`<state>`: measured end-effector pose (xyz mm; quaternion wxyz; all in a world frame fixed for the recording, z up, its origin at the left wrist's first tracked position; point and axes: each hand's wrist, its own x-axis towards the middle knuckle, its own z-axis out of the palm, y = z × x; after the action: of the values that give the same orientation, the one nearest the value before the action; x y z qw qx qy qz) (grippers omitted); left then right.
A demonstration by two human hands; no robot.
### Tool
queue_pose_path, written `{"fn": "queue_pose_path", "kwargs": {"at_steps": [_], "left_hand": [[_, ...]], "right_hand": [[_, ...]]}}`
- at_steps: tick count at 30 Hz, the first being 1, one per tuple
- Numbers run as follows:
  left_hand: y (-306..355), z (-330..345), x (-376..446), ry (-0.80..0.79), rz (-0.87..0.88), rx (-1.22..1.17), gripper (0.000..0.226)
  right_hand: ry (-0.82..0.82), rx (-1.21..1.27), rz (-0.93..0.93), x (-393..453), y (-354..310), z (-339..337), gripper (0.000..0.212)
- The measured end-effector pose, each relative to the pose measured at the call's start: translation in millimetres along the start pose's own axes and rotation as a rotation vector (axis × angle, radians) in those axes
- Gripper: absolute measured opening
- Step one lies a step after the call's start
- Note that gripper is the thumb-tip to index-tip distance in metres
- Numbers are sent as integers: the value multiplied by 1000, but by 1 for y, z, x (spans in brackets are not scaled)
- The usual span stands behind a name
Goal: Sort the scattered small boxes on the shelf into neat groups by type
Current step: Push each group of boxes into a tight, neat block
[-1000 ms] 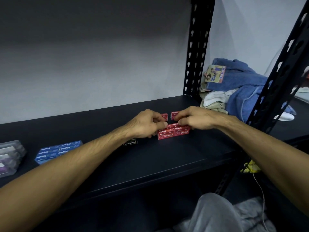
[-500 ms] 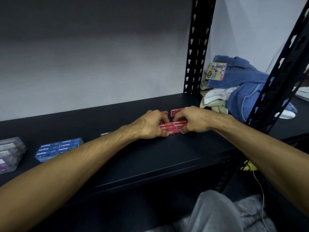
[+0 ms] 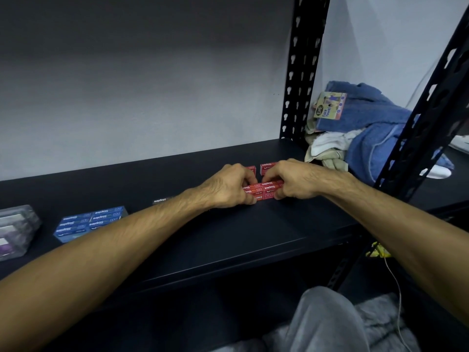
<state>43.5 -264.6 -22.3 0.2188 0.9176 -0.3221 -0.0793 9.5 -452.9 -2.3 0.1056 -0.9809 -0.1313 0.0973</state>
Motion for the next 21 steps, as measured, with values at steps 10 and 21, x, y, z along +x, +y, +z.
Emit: {"fn": "queue_pose_path", "kwargs": {"at_steps": [10,21], "left_hand": [[-1,-15,-1,61,-6,31,58],[-23,-37,31,132,-117,-91,28]], "right_hand": [[-7,0,55,-4,1,-14,61],[202,111,170,24,15,-30,44]]}}
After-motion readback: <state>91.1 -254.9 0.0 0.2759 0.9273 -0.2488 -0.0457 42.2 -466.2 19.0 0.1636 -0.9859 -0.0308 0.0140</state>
